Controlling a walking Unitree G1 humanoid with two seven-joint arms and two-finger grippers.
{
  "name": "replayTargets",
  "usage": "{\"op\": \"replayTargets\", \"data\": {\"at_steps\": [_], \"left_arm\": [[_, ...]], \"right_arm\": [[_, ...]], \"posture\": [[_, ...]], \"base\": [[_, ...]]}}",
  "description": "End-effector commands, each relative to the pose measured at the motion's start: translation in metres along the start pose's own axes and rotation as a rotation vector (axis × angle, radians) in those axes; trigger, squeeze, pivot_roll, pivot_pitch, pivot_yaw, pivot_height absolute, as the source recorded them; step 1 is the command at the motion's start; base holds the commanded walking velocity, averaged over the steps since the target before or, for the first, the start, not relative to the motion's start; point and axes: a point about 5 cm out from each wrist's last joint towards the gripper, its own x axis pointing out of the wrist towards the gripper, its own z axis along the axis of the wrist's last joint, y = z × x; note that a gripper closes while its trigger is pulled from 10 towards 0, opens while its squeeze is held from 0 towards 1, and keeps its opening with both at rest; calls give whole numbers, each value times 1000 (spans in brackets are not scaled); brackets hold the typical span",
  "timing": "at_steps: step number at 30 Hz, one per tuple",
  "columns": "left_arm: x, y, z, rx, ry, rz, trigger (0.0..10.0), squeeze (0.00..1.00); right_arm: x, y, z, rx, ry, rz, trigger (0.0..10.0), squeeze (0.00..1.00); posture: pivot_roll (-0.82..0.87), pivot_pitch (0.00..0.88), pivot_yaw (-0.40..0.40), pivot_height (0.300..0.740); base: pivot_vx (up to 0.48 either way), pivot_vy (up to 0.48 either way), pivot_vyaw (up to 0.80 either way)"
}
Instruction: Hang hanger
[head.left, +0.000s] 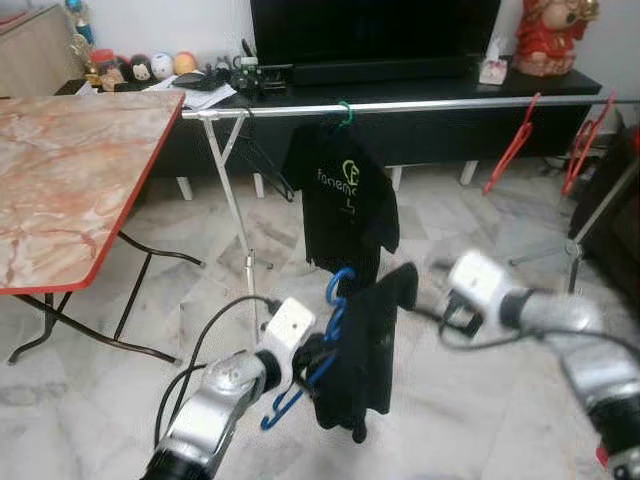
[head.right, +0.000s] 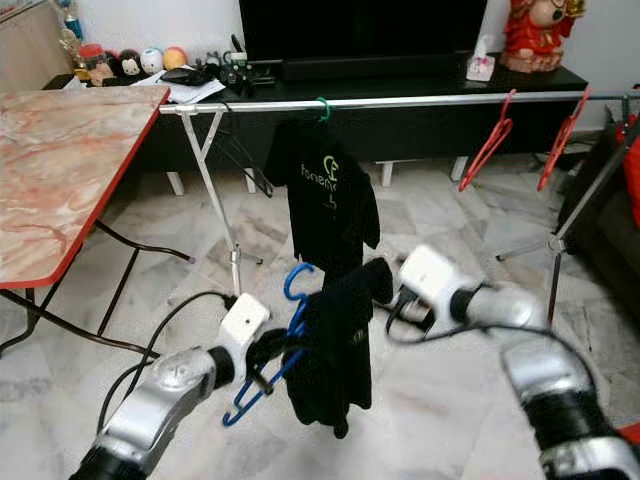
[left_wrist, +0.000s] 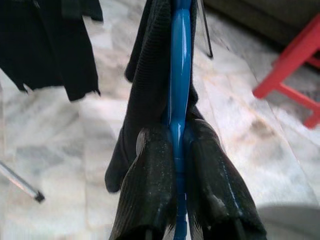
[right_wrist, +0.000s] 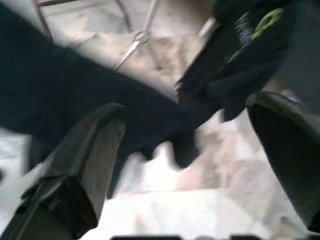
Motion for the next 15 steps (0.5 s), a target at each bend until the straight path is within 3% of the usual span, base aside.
{"op": "replayTargets", "data": {"at_steps": [1,3,7,8,12,15], "left_arm": [[-1,-2,15,50,-56,-25,10000,0],[-2,-2,14,60,-51,-42,10000,0],[-7,-5,13,87,-46,-115,10000,0],[-8,-5,14,101,-42,-140,10000,0],[-13,-5,15,127,-34,-194,10000,0],[-15,-4,15,132,-20,-222,10000,0]], "right_arm": [[1,4,-1,-3,-16,28,10000,0],[0,3,2,-7,-36,44,10000,0],[-2,12,9,25,-139,190,10000,0],[-1,20,9,50,-164,279,10000,0],[0,33,2,4,-130,432,10000,0],[2,32,-1,-34,-108,446,10000,0]], "posture": [[-160,0,26,740],[-160,0,26,740],[-168,0,30,740],[-166,0,29,740],[-163,0,30,740],[-165,0,32,740]], "base": [[0,0,0],[0,0,0],[0,0,0],[0,0,0],[0,0,0],[0,0,0]]}}
